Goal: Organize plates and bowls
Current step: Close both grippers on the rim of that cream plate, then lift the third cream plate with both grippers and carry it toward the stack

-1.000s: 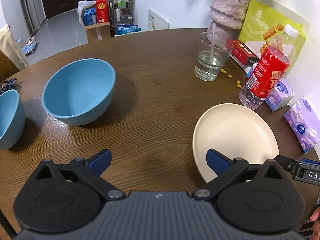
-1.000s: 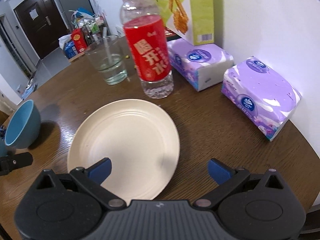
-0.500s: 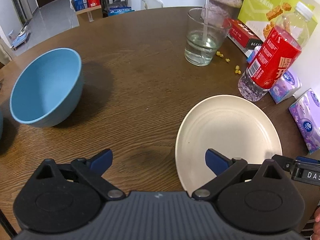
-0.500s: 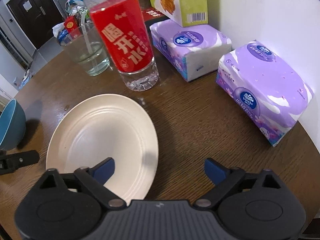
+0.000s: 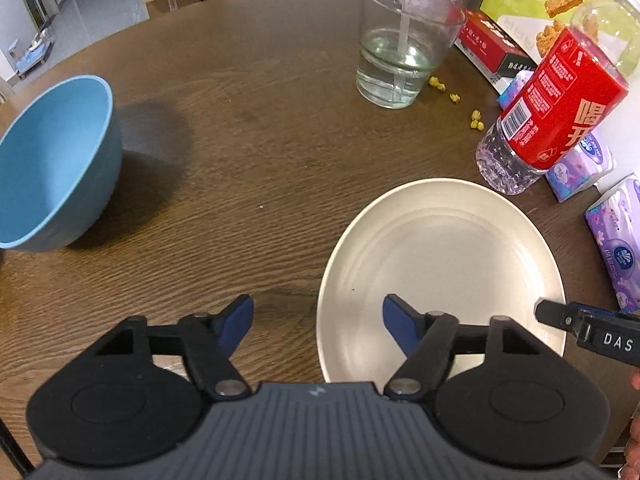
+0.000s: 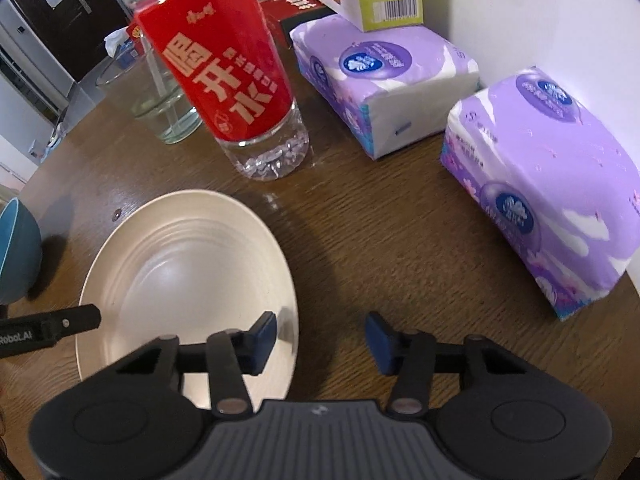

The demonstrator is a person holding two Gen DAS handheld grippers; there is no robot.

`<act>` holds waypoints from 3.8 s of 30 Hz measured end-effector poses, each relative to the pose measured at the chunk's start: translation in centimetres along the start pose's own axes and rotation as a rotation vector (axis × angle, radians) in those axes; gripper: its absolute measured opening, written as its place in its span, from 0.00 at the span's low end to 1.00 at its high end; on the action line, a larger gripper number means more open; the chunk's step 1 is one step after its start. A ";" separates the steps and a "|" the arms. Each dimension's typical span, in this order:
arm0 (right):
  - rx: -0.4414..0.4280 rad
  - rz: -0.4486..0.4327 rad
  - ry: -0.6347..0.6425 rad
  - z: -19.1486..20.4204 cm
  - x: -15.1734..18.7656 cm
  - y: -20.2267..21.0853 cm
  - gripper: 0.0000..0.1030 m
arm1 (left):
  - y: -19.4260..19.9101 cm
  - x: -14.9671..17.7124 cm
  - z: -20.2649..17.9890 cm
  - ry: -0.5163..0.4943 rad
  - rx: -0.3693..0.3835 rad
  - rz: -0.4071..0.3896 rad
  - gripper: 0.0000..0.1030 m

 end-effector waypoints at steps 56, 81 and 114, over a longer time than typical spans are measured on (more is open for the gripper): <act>-0.059 -0.002 0.112 6.2 0.5 1.1 0.08 | 1.9 1.6 3.1 0.067 0.033 0.004 0.15; -0.142 0.002 0.312 19.7 4.3 3.4 0.08 | 8.6 6.8 15.9 0.275 -0.039 -0.067 0.15; -0.260 0.074 0.625 42.6 14.2 4.9 0.08 | 17.1 17.8 37.2 0.601 -0.164 -0.125 0.15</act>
Point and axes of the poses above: each gripper's, at about its wrist camera, not at the fingertips, and y roughly against the way its jaws point, z to its left, x to its underside, the point moved 5 cm from there along -y, roughly the way its jaws point
